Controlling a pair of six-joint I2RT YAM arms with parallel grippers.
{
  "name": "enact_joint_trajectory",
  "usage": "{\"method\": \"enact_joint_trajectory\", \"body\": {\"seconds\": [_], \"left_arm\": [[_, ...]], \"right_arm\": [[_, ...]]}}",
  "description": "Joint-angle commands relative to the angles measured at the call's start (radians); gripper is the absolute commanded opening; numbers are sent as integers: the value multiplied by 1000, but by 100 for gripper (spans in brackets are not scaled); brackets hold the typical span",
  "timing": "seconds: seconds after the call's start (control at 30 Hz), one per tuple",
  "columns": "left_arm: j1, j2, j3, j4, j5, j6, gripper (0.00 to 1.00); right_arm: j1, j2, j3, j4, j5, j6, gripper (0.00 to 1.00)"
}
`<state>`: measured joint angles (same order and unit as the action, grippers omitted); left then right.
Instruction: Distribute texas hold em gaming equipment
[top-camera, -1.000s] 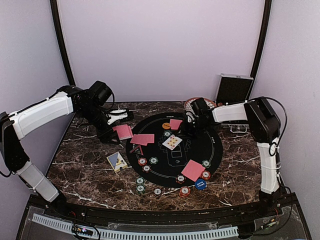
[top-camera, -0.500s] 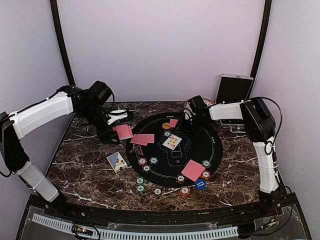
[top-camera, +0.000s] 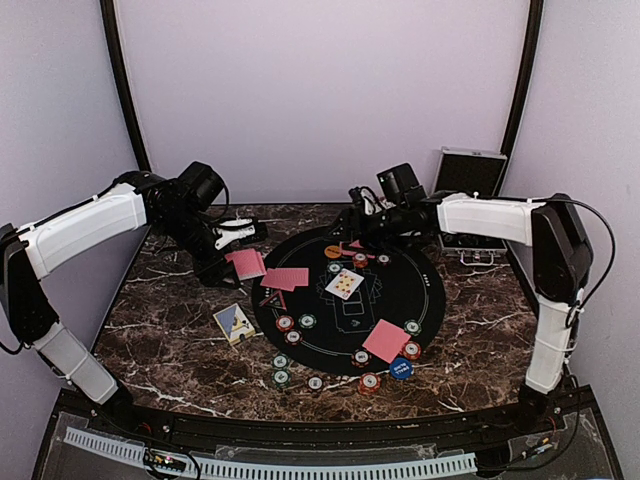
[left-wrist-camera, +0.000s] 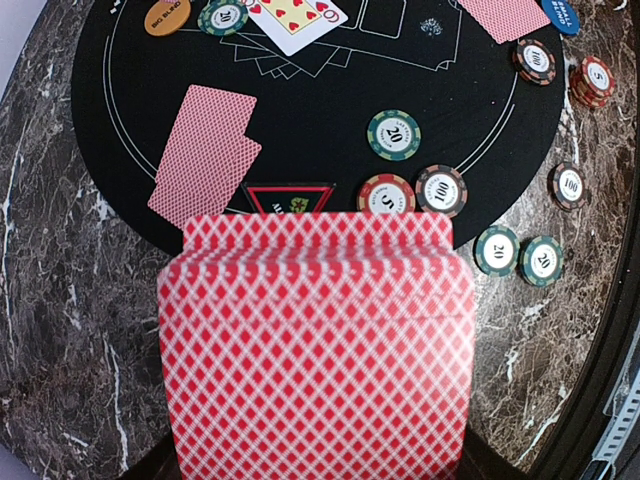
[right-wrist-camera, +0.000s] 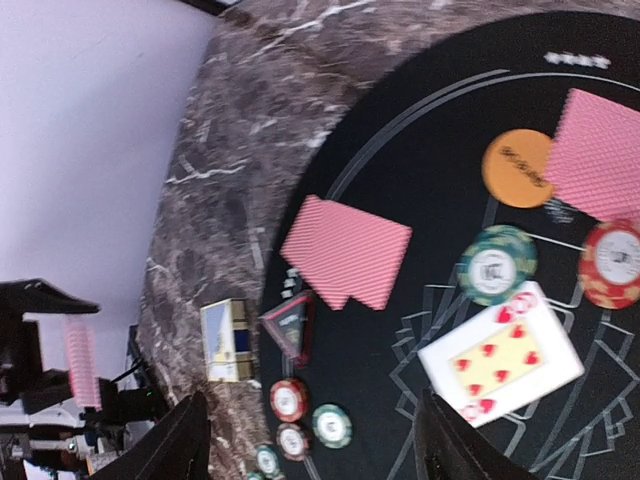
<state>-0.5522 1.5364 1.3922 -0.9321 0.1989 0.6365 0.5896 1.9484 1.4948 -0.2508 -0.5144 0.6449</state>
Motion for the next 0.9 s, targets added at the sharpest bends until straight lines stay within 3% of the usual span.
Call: {"method": "enact_joint_trajectory", "body": {"seconds": [0.0,0.43,0.87], "left_arm": [[6,-42,13,6,20,10,0],[6,-38,16,19,36,9,0],[5,-34,30,21,50,8,0]], "right_arm": [[94,-14,6,96,-106,85,73],[241,103,91,324,-271,312,80],[283,204,187,388,-323,401,80]]}}
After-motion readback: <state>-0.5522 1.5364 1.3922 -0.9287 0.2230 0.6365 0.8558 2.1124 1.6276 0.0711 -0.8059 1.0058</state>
